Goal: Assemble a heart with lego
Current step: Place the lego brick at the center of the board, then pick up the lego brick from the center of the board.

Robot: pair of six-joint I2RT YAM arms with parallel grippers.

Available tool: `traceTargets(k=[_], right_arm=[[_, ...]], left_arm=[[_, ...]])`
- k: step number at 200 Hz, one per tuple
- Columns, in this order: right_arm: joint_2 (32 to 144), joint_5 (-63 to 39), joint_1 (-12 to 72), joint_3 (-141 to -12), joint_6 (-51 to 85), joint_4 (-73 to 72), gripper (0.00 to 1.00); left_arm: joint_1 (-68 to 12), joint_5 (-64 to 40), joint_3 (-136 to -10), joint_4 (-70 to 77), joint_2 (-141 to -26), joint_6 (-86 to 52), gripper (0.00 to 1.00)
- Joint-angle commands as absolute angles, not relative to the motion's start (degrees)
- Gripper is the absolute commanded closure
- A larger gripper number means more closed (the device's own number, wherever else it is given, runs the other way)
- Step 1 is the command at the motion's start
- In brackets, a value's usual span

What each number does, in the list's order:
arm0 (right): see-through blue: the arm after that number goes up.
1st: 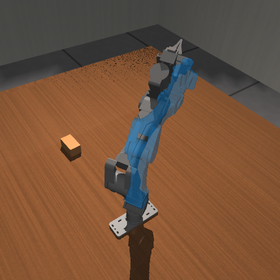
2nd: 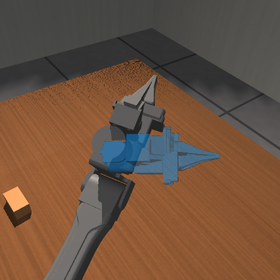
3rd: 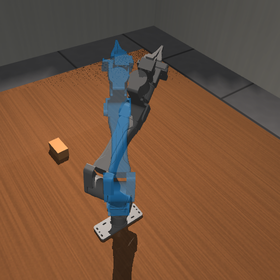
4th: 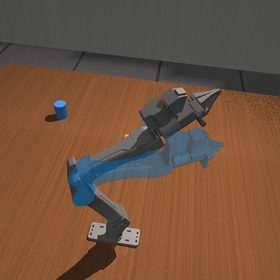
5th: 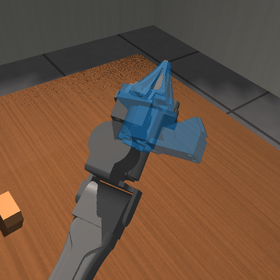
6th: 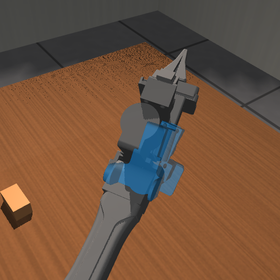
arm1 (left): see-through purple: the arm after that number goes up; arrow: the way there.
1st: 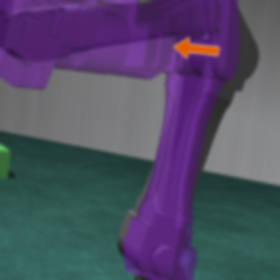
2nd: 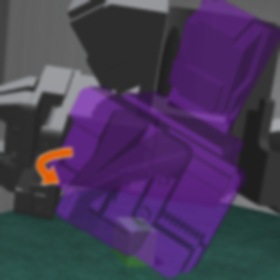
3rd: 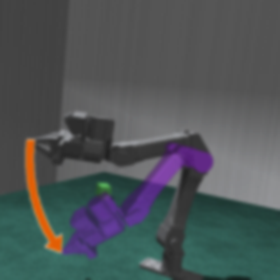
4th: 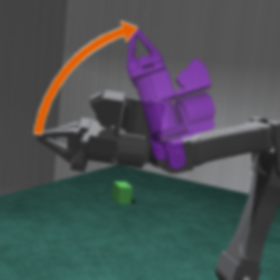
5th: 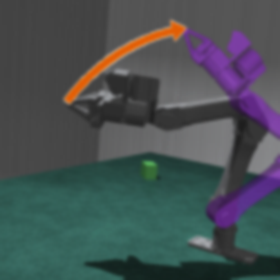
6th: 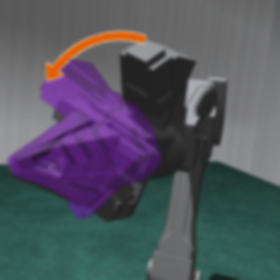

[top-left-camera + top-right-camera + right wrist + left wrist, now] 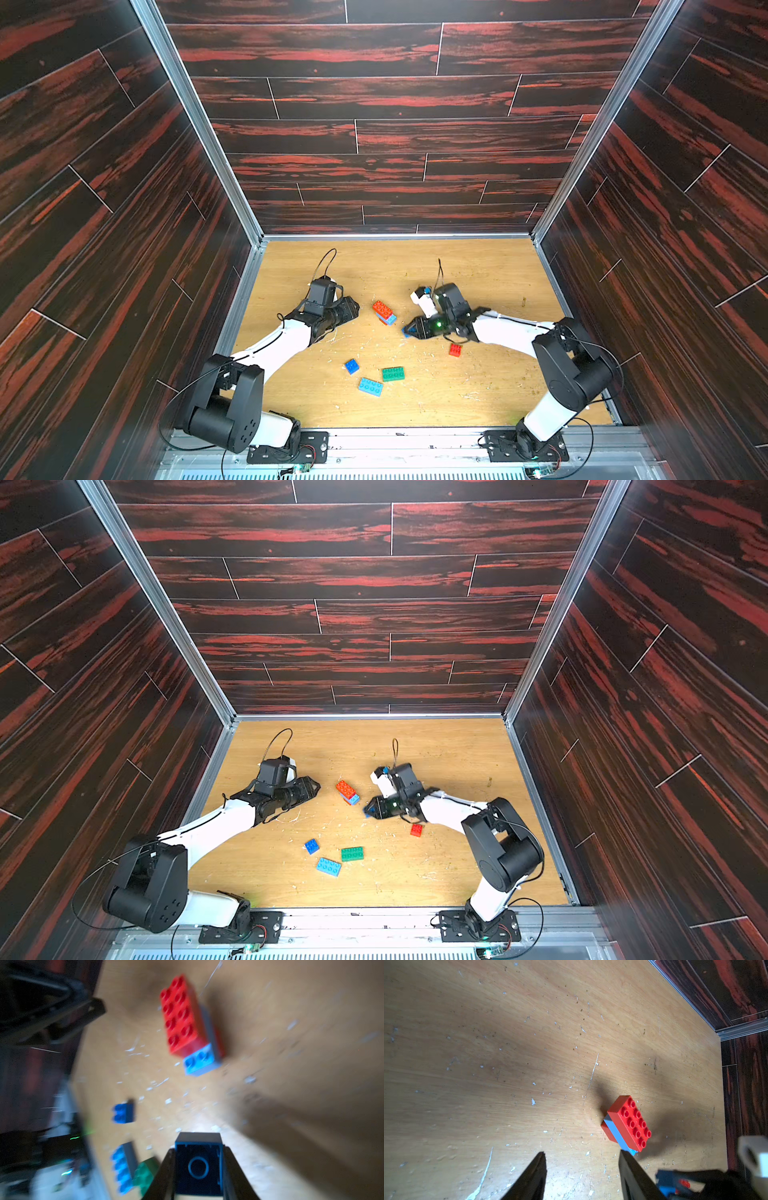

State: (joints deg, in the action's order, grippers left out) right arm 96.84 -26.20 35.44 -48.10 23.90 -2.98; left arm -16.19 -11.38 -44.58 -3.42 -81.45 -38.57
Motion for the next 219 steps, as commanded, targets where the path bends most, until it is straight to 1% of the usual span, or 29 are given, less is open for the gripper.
traceTargets(k=[1, 9, 43, 56, 66, 90, 106, 125, 136, 146, 170, 183, 196, 209, 219], right_arm=[[98.00, -33.04, 36.10, -44.71, 31.84, -6.34, 0.72], [97.83, -30.88, 36.00, -44.08, 31.63, -5.42, 0.68], [97.13, -25.59, 34.83, -42.52, 31.23, -4.13, 0.57], [97.22, -21.70, 34.55, -43.56, 29.30, -0.62, 0.55], [96.82, -20.60, 34.35, -43.47, 28.77, 0.13, 0.52], [95.31, -19.15, 33.19, -42.98, 27.94, 0.86, 0.51], [94.46, -17.13, 33.07, -43.03, 27.30, 2.30, 0.53], [93.74, -17.67, 32.87, -42.98, 26.45, 2.90, 0.57], [93.17, -18.92, 32.96, -43.04, 25.84, 2.84, 0.57], [92.08, -20.37, 33.05, -43.24, 24.65, 2.71, 0.54], [87.59, -14.41, 32.09, -43.47, 24.49, 6.89, 0.52], [84.11, -14.45, 29.38, -41.92, 25.47, 6.78, 0.49], [81.00, -13.16, 27.99, -40.96, 25.00, 7.97, 0.47], [78.43, -10.83, 27.68, -40.34, 24.70, 9.97, 0.40], [76.82, -11.07, 26.45, -38.90, 25.24, 10.22, 0.36]], left_arm=[[-15.91, -11.73, -44.34, -3.46, -79.74, -38.42, 0.40], [-15.95, -11.98, -44.14, -3.13, -79.84, -38.75, 0.40], [-15.94, -12.05, -43.95, -3.42, -79.23, -38.74, 0.40], [-15.92, -11.63, -43.86, -4.02, -78.94, -38.41, 0.40], [-15.98, -11.47, -43.70, -4.28, -78.86, -38.19, 0.40], [-15.92, -11.35, -43.51, -4.83, -78.74, -37.97, 0.40], [-15.99, -11.35, -43.42, -4.92, -78.64, -38.05, 0.40], [-16.14, -11.44, -43.42, -5.27, -78.55, -37.97, 0.40], [-16.38, -11.57, -43.33, -5.62, -78.48, -37.97, 0.40], [-17.17, -11.65, -43.03, -5.88, -77.95, -37.61, 0.40], [-23.98, -8.48, -44.13, -9.19, -75.14, -33.33, 0.39], [-28.72, -4.94, -46.37, -14.01, -75.06, -29.03, 0.38], [-32.46, -3.67, -48.79, -18.80, -76.50, -24.54, 0.38], [-36.30, -2.36, -50.37, -21.17, -77.99, -20.97, 0.38], [-39.94, -0.57, -51.87, -22.34, -79.73, -18.81, 0.38]])
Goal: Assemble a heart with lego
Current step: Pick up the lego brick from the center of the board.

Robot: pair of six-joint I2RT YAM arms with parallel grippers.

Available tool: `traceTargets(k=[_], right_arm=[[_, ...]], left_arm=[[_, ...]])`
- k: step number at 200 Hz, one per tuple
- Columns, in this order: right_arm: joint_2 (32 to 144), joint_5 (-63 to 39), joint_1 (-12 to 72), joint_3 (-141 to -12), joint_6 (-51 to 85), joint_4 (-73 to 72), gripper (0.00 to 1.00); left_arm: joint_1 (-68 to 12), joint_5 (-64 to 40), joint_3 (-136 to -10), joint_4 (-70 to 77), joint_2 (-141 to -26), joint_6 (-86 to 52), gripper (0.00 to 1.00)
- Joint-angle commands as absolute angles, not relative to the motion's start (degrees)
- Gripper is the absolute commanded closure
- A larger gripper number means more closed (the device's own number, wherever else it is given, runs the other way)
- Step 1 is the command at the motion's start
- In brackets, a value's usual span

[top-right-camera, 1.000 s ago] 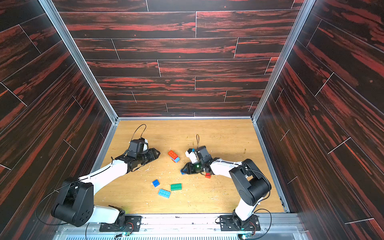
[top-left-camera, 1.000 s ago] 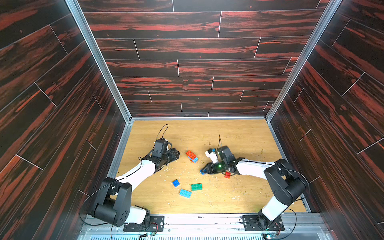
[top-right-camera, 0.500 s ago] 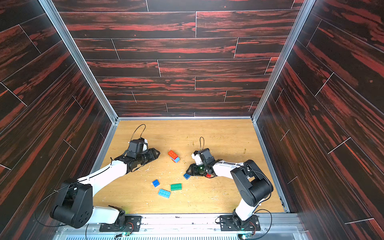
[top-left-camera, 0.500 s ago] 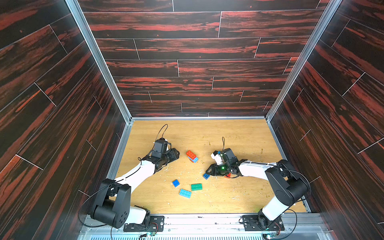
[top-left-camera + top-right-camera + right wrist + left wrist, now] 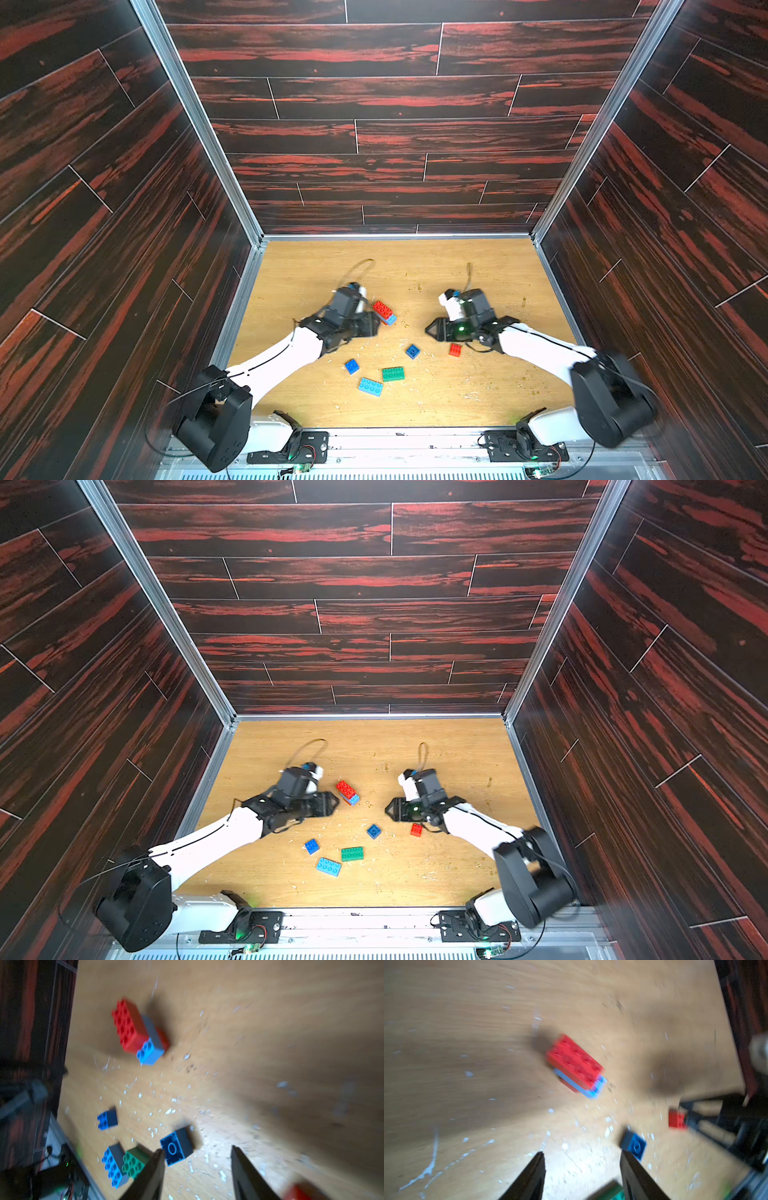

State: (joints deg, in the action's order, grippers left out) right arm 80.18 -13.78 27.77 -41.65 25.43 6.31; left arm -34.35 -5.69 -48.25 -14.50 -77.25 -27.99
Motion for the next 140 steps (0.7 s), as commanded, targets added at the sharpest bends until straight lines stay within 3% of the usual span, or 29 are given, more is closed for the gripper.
traceTargets(k=[1, 45, 140], right_arm=[[76.64, -11.20, 26.28, -38.74, 25.28, 10.16, 0.36], [71.34, -14.34, 19.45, -34.00, 24.12, 9.94, 0.33], [69.70, -18.73, 14.09, -31.78, 21.65, 9.29, 0.34]], left_arm=[[-40.32, -0.24, -52.04, -22.38, -79.95, -18.68, 0.38], [-52.64, 4.72, -64.16, -32.01, -93.48, -10.18, 0.36], [-54.23, 3.43, -73.48, -34.13, -107.27, -5.92, 0.33]])
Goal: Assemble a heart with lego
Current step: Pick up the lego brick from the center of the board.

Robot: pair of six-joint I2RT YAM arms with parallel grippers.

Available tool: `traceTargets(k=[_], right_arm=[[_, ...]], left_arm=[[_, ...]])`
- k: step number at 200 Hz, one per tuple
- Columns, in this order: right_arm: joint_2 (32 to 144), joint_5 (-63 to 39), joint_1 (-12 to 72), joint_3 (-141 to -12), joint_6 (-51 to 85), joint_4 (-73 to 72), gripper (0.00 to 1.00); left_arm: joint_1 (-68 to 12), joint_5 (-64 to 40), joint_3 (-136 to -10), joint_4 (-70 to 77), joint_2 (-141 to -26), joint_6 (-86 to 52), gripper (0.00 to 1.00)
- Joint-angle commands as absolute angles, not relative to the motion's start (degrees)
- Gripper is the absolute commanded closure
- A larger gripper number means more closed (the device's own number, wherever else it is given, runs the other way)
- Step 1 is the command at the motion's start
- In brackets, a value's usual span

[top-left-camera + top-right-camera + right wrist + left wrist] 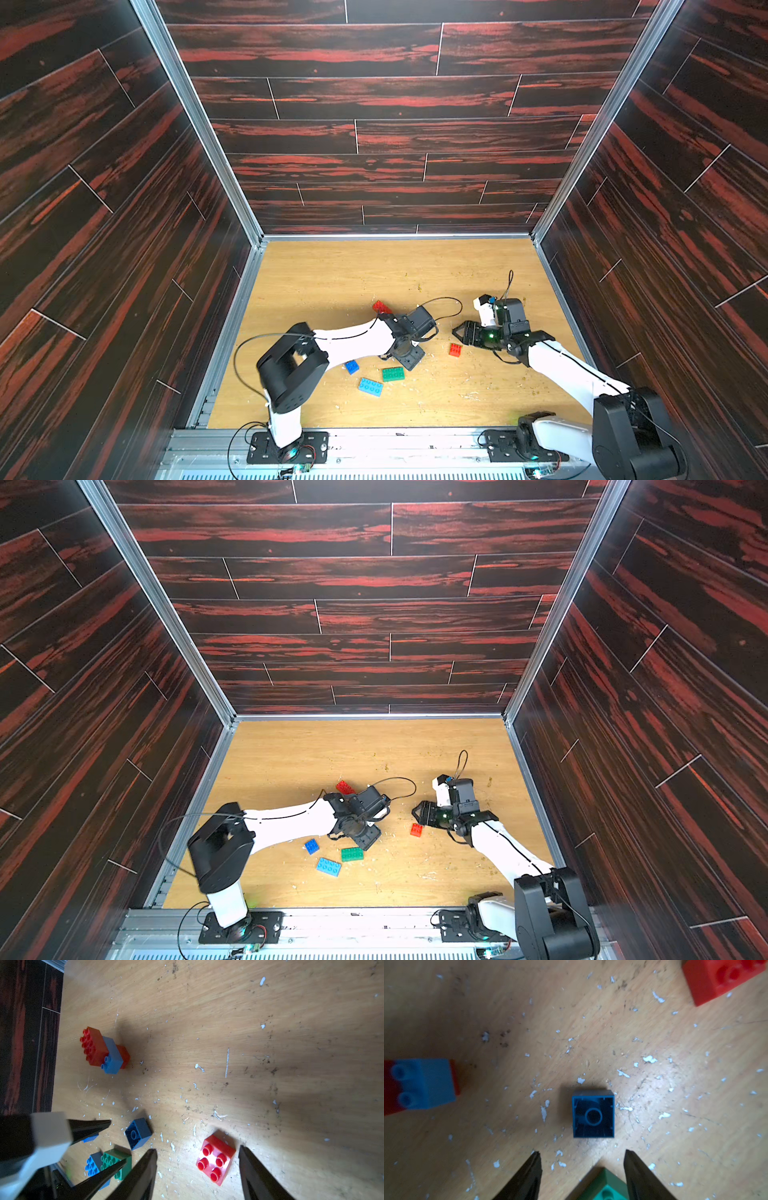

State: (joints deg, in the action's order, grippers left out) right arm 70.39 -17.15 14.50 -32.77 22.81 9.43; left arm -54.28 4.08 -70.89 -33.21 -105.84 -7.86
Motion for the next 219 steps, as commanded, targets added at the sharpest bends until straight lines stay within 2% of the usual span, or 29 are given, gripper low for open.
traceTargets(k=[1, 44, 73, 116, 173, 201, 219], right_arm=[[69.70, -18.72, 14.12, -31.75, 21.63, 9.30, 0.34], [69.79, -18.66, 14.02, -31.38, 21.22, 9.31, 0.34], [69.30, -18.28, 13.74, -31.38, 20.72, 9.75, 0.34], [68.58, -18.63, 13.57, -30.99, 20.52, 9.50, 0.34], [65.42, -20.49, 13.41, -31.47, 21.98, 10.18, 0.27], [63.20, -29.77, 10.82, -31.46, 27.76, 9.16, 0.21], [60.14, -37.06, 9.26, -30.20, 36.94, 4.90, 0.17]], left_arm=[[-54.23, 3.38, -73.61, -34.16, -107.38, -5.86, 0.33], [-54.24, 0.26, -75.60, -31.16, -110.31, -5.36, 0.43], [-54.22, 1.11, -75.98, -31.68, -111.26, -5.70, 0.46], [-54.14, 1.12, -75.15, -30.43, -109.26, -6.63, 0.64], [-53.61, 1.23, -76.14, -31.78, -107.93, -6.93, 0.64], [-52.94, 2.29, -75.45, -28.47, -101.93, -8.50, 0.64], [-51.53, 3.37, -71.76, -19.89, -94.71, -11.50, 0.64]])
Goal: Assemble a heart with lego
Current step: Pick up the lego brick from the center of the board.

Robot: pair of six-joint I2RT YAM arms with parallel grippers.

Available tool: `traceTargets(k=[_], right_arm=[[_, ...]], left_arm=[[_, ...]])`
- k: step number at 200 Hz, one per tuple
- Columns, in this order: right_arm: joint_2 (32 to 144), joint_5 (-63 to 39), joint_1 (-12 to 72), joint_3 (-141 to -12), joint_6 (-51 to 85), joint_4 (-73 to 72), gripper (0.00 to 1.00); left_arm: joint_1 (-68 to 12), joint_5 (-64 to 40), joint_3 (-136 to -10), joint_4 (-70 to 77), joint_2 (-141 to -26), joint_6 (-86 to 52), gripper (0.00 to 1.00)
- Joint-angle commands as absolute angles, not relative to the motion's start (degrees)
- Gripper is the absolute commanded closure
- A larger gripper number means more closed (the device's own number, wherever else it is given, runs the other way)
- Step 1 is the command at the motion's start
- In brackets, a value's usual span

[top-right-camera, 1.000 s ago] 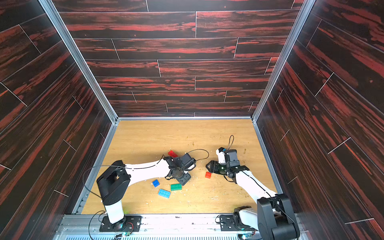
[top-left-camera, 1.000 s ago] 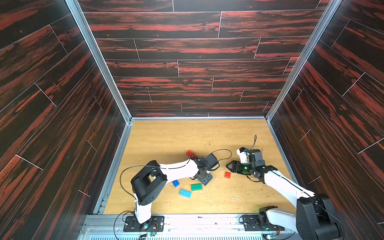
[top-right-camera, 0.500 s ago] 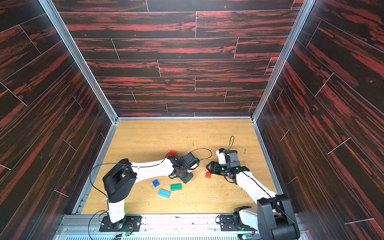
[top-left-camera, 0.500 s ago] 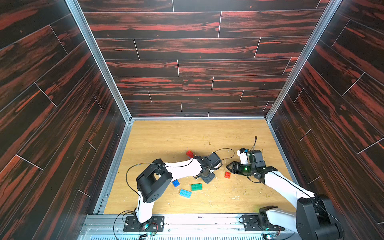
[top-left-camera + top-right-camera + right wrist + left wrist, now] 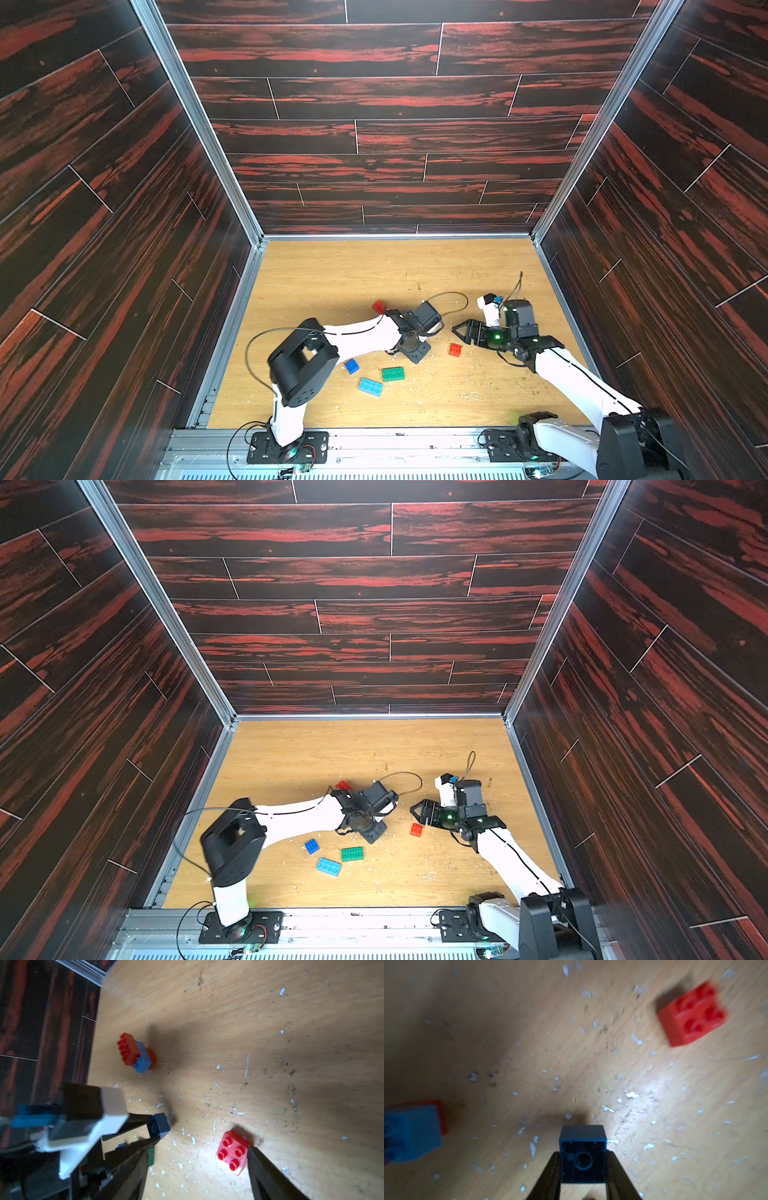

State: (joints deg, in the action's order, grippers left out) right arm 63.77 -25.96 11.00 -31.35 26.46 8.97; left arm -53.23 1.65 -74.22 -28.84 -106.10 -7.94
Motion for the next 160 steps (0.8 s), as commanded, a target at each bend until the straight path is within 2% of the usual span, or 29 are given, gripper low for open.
traceTargets(k=[1, 18, 30, 56, 98, 125, 160], right_arm=[[59.95, -37.51, 9.25, -30.09, 37.63, 4.43, 0.17], [56.82, -44.77, 8.96, -27.63, 51.95, -6.02, 0.13], [54.63, -48.24, 8.96, -24.86, 67.66, -19.05, 0.12], [51.51, -47.49, 9.25, -23.65, 90.33, -38.44, 0.10], [53.63, -43.98, 15.67, -28.70, 98.93, -41.71, 0.10], [57.76, -41.71, 17.83, -27.07, 106.98, -54.68, 0.16], [59.84, -39.20, 18.35, -27.40, 108.81, -55.81, 0.18]], left_arm=[[-51.52, 3.49, -71.43, -19.18, -94.29, -11.82, 0.64], [-49.38, 3.02, -64.64, -4.08, -87.94, -15.25, 0.63], [-48.47, 1.76, -60.93, 5.26, -84.79, -16.31, 0.62], [-48.00, -0.73, -58.07, 18.50, -83.64, -15.72, 0.62], [-47.99, -11.06, -57.69, 30.97, -85.60, -14.25, 0.64], [-48.23, -14.50, -57.65, 32.12, -85.47, -13.71, 0.66], [-48.25, -17.67, -56.15, 32.88, -83.99, -13.29, 0.66]])
